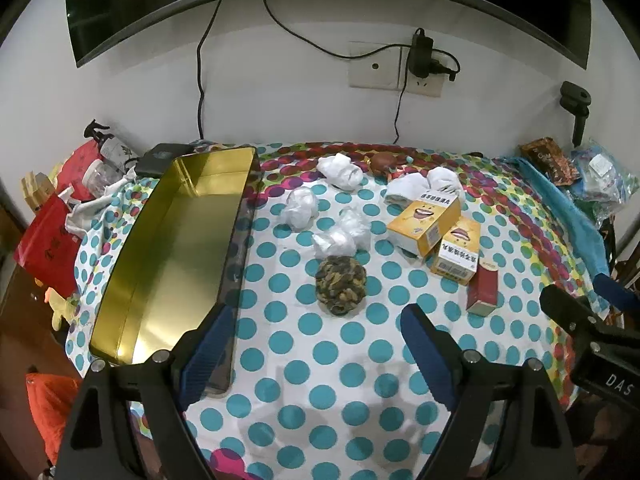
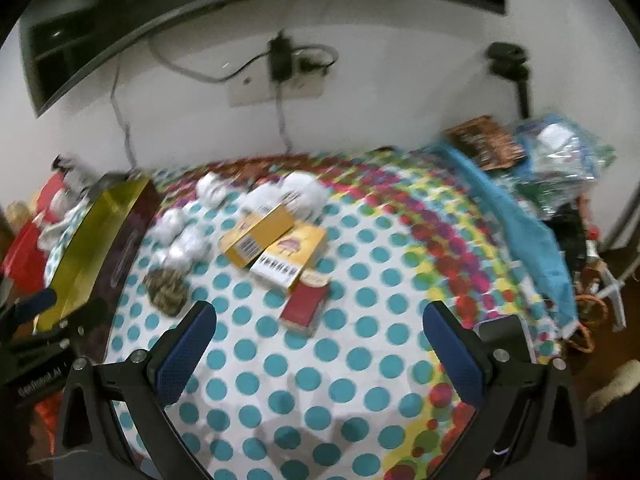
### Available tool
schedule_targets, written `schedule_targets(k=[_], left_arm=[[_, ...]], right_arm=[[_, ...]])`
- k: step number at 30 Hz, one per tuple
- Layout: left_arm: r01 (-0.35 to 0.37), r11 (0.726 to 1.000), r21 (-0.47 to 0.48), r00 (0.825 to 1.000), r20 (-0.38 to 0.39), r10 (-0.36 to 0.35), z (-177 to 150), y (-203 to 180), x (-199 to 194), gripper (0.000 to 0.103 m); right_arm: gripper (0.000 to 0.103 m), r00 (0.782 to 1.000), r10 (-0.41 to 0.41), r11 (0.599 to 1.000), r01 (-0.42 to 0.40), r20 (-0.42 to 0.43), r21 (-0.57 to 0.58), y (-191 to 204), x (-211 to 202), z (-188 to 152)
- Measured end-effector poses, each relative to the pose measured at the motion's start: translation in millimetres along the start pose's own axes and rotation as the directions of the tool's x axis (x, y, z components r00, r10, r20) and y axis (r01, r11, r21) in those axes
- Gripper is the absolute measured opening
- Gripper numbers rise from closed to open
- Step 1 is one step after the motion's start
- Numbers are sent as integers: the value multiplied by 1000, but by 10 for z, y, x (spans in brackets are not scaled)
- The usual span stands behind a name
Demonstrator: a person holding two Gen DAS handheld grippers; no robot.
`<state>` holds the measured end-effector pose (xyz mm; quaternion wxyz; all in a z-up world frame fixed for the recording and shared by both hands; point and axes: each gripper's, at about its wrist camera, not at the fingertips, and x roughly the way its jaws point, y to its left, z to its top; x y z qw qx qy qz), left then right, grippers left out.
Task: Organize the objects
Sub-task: 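Reach the left gripper toward the braided rope ball and grasp it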
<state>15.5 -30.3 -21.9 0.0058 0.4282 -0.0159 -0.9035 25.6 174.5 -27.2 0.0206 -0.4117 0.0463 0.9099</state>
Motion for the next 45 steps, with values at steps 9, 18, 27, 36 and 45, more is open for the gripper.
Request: schedule_targets(k=[9, 18, 27, 36, 45], left_arm=[[71, 997, 3, 996, -45, -71, -198, 132, 186, 88], [91, 996, -9, 993, -72, -91, -212, 170, 378, 88], [91, 996, 1, 991, -99, -90, -208, 164, 582, 88], [85, 996, 5, 989, -120, -84, -143, 101, 802, 88], [22, 1000, -13, 987, -157, -24, 1, -77, 1149, 88]], right_arm=[[103, 999, 1, 999, -2, -40, -40, 48, 337, -86], [101, 999, 21, 994, -26, -47, -108, 76, 655, -126], [84, 994, -6, 994, -7, -109, -114, 165, 968, -128], [43, 984, -17, 994, -3, -179, -114, 250, 1188, -196], [41, 982, 13, 996, -30, -189, -88, 232, 1219, -197]])
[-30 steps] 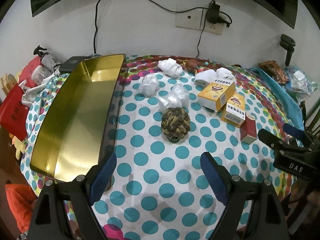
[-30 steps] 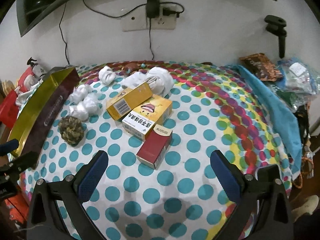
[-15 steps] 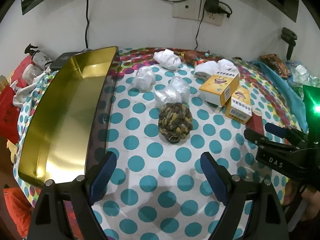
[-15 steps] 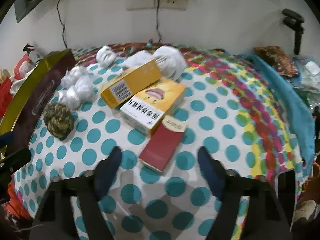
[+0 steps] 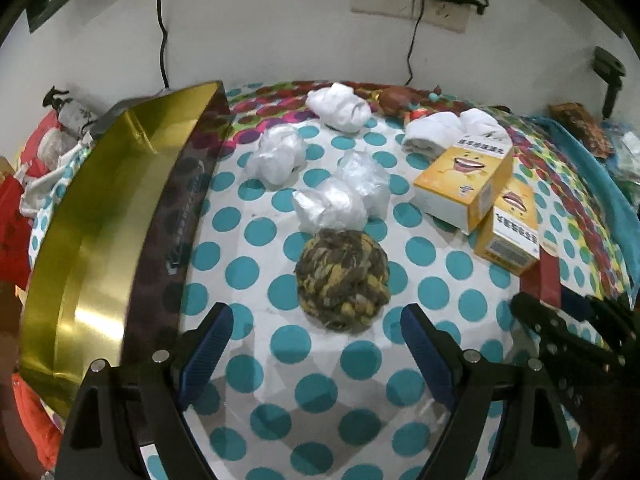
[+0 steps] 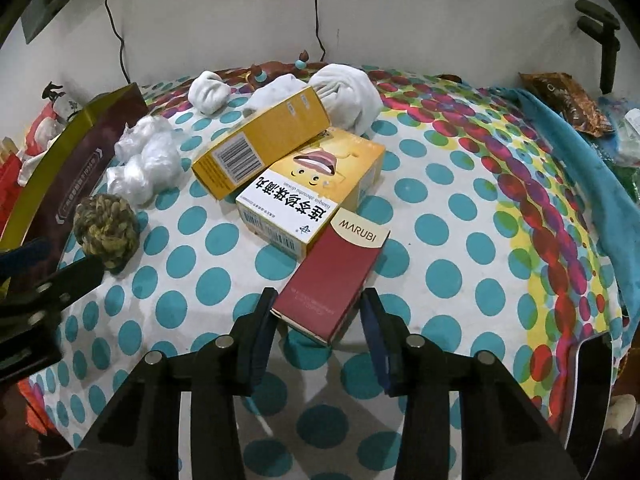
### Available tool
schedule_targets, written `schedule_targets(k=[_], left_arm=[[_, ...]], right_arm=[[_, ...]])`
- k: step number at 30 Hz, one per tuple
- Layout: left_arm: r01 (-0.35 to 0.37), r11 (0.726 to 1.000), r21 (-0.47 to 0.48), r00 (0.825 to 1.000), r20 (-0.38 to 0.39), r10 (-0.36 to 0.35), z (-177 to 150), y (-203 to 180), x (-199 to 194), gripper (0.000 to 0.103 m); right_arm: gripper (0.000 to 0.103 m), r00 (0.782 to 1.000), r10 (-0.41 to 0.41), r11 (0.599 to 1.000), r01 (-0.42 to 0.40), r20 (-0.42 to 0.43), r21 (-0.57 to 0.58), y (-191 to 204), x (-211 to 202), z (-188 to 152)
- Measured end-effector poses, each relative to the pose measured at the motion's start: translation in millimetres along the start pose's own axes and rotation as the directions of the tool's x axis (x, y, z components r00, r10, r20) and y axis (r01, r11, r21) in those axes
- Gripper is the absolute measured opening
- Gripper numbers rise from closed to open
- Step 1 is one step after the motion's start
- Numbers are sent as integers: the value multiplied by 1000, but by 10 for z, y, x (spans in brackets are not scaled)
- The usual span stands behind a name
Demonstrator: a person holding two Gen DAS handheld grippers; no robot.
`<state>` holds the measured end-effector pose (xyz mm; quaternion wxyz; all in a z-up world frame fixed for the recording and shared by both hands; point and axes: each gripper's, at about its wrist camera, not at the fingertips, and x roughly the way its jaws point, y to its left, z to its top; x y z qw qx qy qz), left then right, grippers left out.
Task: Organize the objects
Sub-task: 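Reach the left gripper toward the braided rope ball and grasp it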
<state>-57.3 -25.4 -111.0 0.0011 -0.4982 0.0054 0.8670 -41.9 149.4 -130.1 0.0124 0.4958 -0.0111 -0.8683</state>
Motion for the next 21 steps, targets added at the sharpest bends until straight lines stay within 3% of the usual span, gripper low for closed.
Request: schedule_targets(k=[5, 10, 12, 13, 14, 21], left_arm=[[-26, 999, -24, 999, -32, 25, 43, -7, 182, 88], [7, 998, -56, 999, -44, -9, 46, 32, 283, 88], [-12, 999, -51, 1000, -21, 11, 41, 28, 268, 83], [2, 999, -42, 1000, -16, -2, 41, 20, 274, 69], [37, 999, -35, 999, -23, -38, 40, 7, 281, 47], [53, 998, -22, 998, -33, -53, 2, -31, 254, 46]], right_arm=[[41, 1000, 5, 1000, -5, 5, -6, 0, 5, 17], [38, 1000, 15, 1000, -15, 12, -10, -2, 6, 23], [37, 1000, 17, 1000, -17, 15, -13, -3, 2, 20], [36, 1000, 17, 1000, -17, 18, -15, -1, -4, 16], [35, 1000, 21, 1000, -21, 20, -18, 0, -6, 13], [33, 999, 31, 999, -30, 33, -17, -10, -41, -17]])
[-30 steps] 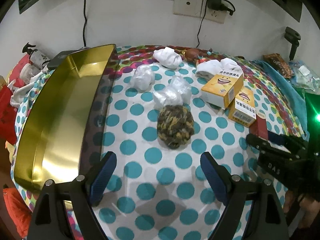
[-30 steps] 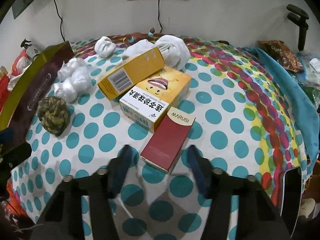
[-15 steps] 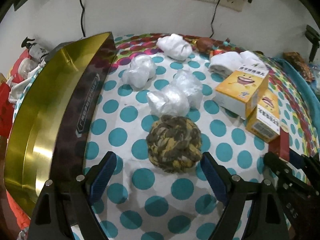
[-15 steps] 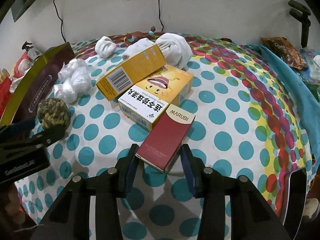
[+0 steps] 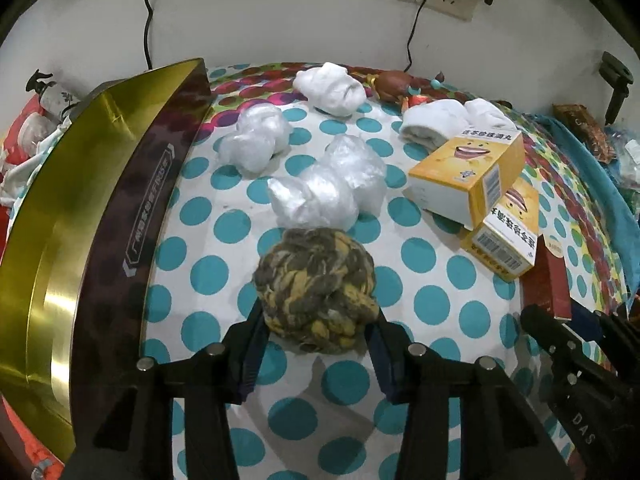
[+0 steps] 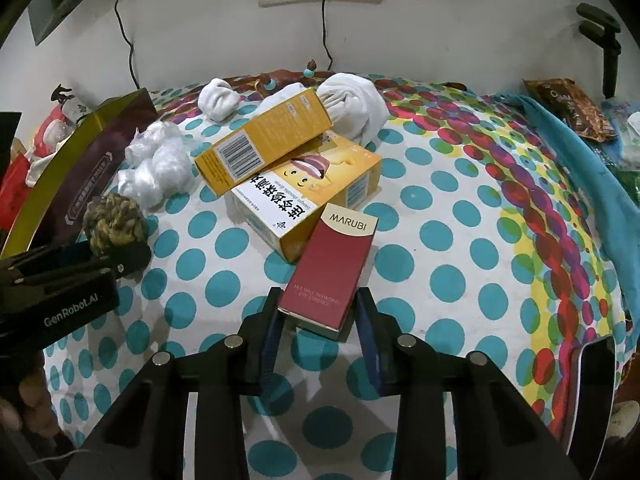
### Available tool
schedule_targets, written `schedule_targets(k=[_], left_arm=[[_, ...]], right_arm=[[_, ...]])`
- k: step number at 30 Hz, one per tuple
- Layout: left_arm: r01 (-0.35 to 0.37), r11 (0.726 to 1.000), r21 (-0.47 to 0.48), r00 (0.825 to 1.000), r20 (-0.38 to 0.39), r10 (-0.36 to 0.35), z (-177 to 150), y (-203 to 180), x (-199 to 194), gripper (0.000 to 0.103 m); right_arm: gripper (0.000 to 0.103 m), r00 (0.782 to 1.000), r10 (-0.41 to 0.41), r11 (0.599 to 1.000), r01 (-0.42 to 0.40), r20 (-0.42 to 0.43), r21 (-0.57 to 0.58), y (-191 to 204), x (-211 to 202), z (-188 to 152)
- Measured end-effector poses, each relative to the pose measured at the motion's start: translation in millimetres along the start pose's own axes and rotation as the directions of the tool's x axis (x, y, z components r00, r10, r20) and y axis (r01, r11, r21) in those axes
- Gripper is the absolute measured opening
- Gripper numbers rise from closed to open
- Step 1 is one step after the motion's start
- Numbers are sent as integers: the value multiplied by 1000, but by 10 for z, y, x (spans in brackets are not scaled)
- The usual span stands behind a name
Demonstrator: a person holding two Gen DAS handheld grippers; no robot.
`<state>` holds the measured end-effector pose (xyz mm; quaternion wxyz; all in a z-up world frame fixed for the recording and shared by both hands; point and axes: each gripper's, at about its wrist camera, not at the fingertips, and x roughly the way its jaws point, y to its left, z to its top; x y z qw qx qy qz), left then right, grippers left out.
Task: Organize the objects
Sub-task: 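Reach the left gripper toward the braided rope ball and grasp it, then carry the rope ball with the left gripper into the gold tray and release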
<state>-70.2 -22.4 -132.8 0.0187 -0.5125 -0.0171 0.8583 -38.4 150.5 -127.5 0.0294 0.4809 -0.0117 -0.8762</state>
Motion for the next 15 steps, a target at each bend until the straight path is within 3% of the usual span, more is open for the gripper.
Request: schedule_targets(k=[4, 10, 15], left_arm=[[2, 1000, 3, 1000, 22, -2, -38, 21, -146, 40], [-15, 1000, 21, 998, 61, 14, -60, 72, -295, 39], [19, 1000, 8, 998, 60, -20, -87, 135, -378, 36]], right_arm=[[33, 1000, 5, 1000, -5, 11, 4, -11, -44, -10], [33, 1000, 2, 1000, -2, 19, 0, -8, -97, -25], [33, 1000, 7, 1000, -7, 23, 9, -8, -150, -48]])
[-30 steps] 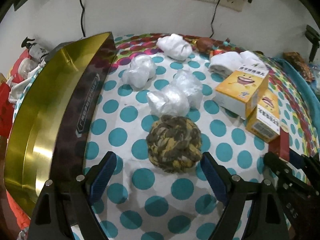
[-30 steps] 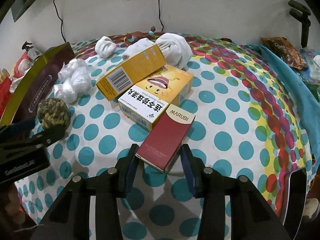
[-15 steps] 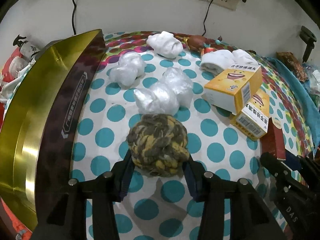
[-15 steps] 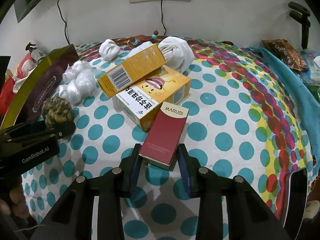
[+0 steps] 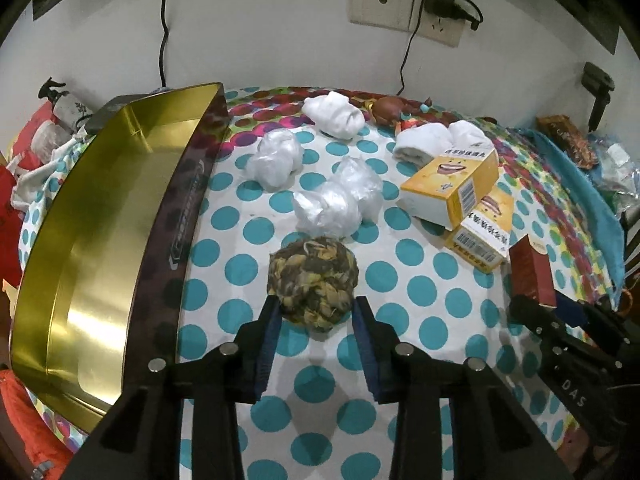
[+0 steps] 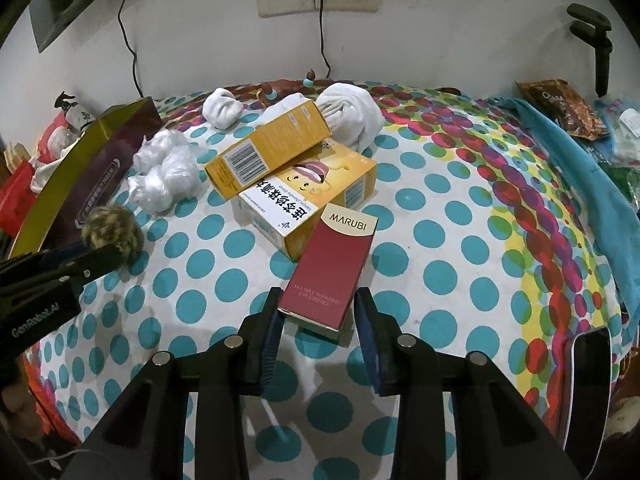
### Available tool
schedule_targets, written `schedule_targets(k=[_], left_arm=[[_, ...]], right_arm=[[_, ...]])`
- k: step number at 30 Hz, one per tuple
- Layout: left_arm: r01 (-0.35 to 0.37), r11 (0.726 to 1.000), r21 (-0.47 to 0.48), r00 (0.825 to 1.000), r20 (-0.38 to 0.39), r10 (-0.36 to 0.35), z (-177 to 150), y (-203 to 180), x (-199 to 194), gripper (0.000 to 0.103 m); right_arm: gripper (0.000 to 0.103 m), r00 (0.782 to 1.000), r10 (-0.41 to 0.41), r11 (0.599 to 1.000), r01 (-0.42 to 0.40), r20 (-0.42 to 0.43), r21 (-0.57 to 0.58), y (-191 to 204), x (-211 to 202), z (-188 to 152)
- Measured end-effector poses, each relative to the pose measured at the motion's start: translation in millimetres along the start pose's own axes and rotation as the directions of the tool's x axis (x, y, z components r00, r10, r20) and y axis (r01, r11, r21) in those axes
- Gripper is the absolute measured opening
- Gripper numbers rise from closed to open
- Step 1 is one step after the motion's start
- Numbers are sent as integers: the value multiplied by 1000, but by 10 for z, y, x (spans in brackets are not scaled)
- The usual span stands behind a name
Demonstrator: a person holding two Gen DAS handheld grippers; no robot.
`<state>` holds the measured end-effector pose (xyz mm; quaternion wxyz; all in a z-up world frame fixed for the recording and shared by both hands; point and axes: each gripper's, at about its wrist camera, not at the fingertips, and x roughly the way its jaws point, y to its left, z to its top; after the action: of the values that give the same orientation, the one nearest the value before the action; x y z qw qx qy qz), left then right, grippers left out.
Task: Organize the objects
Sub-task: 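Carry the rope ball with the left gripper into the gold tray and release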
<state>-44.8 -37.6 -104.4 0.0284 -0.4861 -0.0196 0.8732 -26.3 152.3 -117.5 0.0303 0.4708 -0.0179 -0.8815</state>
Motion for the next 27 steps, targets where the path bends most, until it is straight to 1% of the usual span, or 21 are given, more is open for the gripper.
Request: schedule_targets(k=[2, 9, 10, 11, 12, 14, 16, 17, 18, 19, 20, 21, 22, 23, 24, 25, 27], left_arm=[[-7, 1000, 1, 1000, 7, 7, 2, 10, -26, 36], [3, 1000, -5, 1000, 14, -3, 12, 27, -108, 35], [5, 1000, 2, 1000, 24, -5, 21, 22, -144, 23], [3, 1000, 7, 999, 35, -3, 33, 17, -184, 5], [12, 1000, 16, 999, 41, -13, 48, 12, -215, 0], [16, 1000, 20, 999, 45, -17, 78, 5, -258, 0], [8, 1000, 4, 999, 53, -8, 88, 35, -274, 0], [17, 1000, 1, 999, 47, -17, 85, 48, -263, 1], [22, 1000, -7, 999, 38, -22, 83, 62, -249, 4], [33, 999, -25, 999, 30, -33, 69, 90, -237, 22], [61, 998, -31, 998, 28, -60, 56, 103, -233, 53], [74, 997, -36, 997, 36, -72, 41, 112, -242, 66], [82, 996, -38, 995, 63, -80, 21, 116, -278, 76], [91, 996, -21, 993, 80, -89, 15, 103, -307, 79], [84, 996, -6, 993, 85, -83, 22, 82, -312, 79], [64, 998, 7, 995, 80, -64, 43, 64, -292, 80], [57, 998, 9, 997, 51, -58, 93, 53, -192, 80]], right_arm=[[33, 1000, -4, 1000, 4, 3, -4, -5, -12, -6], [33, 1000, 8, 1000, -8, -1, 7, -21, -27, -24], [33, 1000, 10, 1000, -10, -1, 9, -27, -26, -23], [33, 1000, 12, 1000, -12, -1, 12, -30, -26, -22], [33, 1000, 15, 1000, -15, -1, 17, -36, -24, -22], [33, 1000, 19, 1000, -19, -4, 21, -45, -16, -18], [33, 1000, 24, 999, -24, -5, 28, -55, -11, -14], [33, 1000, 30, 999, -30, -7, 31, -59, -11, -15], [33, 999, 35, 999, -35, -8, 36, -64, -15, -22], [33, 999, 36, 999, -36, -7, 38, -68, -17, -23], [34, 999, 36, 999, -36, -7, 39, -70, -18, -24], [34, 999, 39, 998, -38, -8, 41, -76, -16, -25], [34, 999, 37, 998, -37, -8, 42, -74, -16, -26], [34, 999, 37, 998, -37, -9, 44, -79, -13, -30], [34, 999, 41, 998, -41, -11, 46, -83, -9, -34], [34, 999, 45, 998, -44, -11, 47, -86, -6, -38], [34, 999, 51, 997, -51, -12, 52, -93, 2, -39]])
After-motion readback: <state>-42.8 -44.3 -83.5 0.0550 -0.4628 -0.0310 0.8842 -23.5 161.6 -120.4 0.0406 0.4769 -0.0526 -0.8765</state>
